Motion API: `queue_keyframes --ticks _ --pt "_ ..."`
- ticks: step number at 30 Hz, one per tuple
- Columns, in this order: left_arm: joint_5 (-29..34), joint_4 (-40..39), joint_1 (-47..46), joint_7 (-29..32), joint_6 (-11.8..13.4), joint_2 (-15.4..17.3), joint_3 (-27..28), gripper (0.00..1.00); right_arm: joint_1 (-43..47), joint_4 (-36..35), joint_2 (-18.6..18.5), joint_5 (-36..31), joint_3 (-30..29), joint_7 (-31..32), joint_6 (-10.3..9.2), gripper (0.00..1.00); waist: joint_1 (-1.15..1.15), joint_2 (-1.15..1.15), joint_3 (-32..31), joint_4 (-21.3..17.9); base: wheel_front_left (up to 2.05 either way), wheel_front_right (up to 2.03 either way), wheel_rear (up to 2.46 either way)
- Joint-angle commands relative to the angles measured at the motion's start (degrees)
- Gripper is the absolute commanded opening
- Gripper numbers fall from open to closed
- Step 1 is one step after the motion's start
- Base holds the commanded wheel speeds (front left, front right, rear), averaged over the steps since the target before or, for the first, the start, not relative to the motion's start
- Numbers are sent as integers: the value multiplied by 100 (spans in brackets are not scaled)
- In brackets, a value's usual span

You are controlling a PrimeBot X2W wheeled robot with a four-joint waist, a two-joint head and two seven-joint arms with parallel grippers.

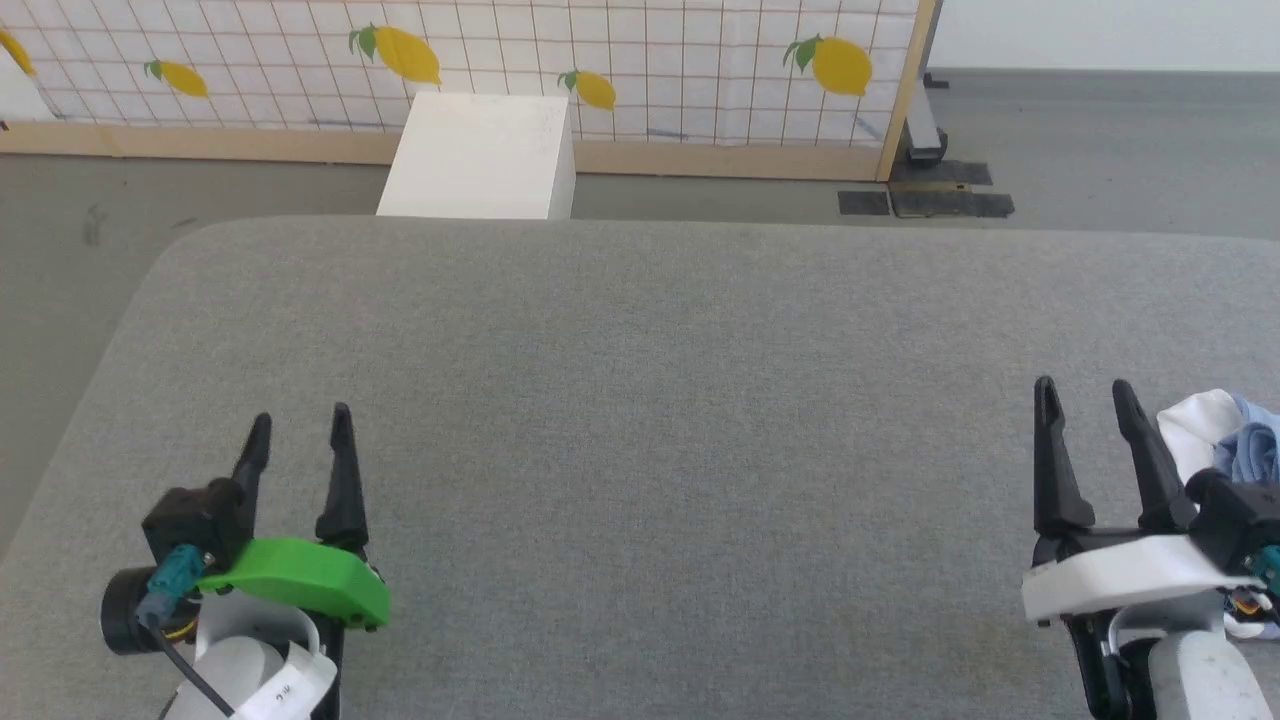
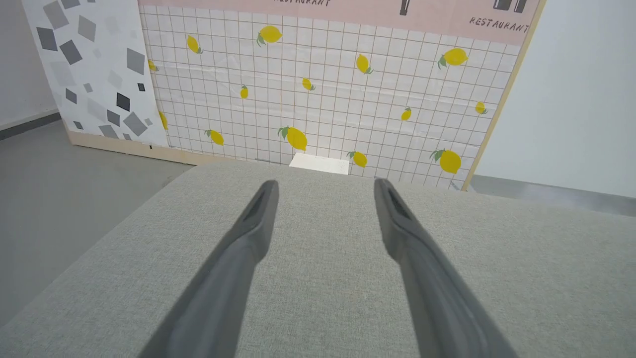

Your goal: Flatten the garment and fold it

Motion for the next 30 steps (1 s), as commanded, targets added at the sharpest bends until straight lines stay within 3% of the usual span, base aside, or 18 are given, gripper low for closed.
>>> queue_keyframes --ticks 1,12,30 --pt "51 58 71 -26 -42 -30 -43 100 118 35 9 -12 0 -48 -8 100 0 0 -51 -26 0 0 0" --pt "196 436 143 -13 -98 -93 -354 100 459 215 10 -79 61 -39 -8 100 0 0 -178 -103 0 0 0" --pt "53 536 14 45 -150 -81 -407 100 410 254 10 -18 82 45 -8 100 0 0 -105 -112 0 0 0"
